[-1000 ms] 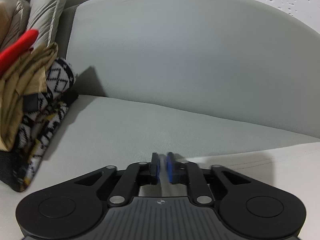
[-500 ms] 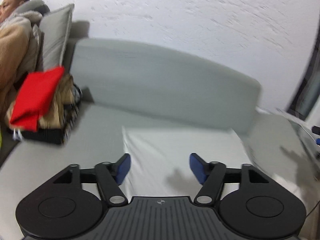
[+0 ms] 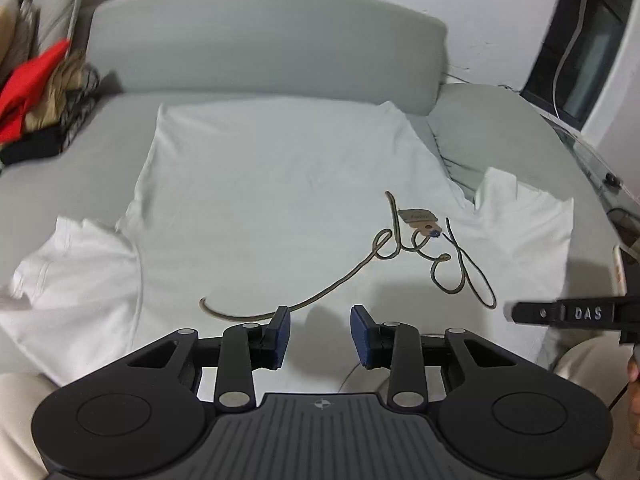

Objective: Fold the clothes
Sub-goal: 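Grasp the sleeve nearest the right gripper with the right gripper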

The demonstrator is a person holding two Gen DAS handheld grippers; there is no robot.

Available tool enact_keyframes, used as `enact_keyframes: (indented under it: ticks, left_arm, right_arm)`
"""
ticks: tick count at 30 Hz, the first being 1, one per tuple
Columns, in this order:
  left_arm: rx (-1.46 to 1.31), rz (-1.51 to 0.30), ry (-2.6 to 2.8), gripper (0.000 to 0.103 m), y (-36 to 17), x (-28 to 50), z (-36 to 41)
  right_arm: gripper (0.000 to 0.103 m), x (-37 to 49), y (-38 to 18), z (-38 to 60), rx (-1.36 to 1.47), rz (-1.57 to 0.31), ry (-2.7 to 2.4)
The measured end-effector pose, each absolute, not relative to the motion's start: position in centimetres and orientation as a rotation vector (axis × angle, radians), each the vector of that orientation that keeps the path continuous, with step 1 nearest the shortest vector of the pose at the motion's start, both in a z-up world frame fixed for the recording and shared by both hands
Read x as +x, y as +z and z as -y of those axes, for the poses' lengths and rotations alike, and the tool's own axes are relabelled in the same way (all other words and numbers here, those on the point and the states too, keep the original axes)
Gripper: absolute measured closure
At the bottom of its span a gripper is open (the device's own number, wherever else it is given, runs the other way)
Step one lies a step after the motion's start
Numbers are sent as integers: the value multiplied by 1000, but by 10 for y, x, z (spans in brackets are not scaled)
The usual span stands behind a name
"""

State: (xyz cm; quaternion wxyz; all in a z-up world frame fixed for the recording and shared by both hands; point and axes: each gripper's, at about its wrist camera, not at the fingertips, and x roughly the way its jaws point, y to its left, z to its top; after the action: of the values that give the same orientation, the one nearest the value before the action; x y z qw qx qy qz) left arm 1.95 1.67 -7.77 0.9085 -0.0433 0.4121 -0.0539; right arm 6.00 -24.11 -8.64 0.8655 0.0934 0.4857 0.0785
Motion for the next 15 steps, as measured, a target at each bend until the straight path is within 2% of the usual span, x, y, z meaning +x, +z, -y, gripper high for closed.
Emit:
enact_keyframes:
  ticks: [2,5,11,12,14,15]
  left_arm:
    - [-72,-889,-122,70,-88,21,-13]
    - [-67,-971,-136,70,-101,15,-12]
    - [-61,-1081,-188,69,-91,3,-14]
    - [-64,-1064,-192,66,-88,1,-15]
    - [-61,-1021,-192,58,-81,-2,-15]
    - [-62,-1006,-191,56,-78,-3,-15]
  right_arm:
    - [81,59,-89,231,160,-1006,198]
    - [81,63,-100,224,71,-1085,184]
    - [80,45,-88,223,29,-1180,143]
    - [76,44,-85,227,51,-1184,132]
    - [54,38,-75,235,113,-1161,117]
    - [36,35,-68,241,166,-1109,114]
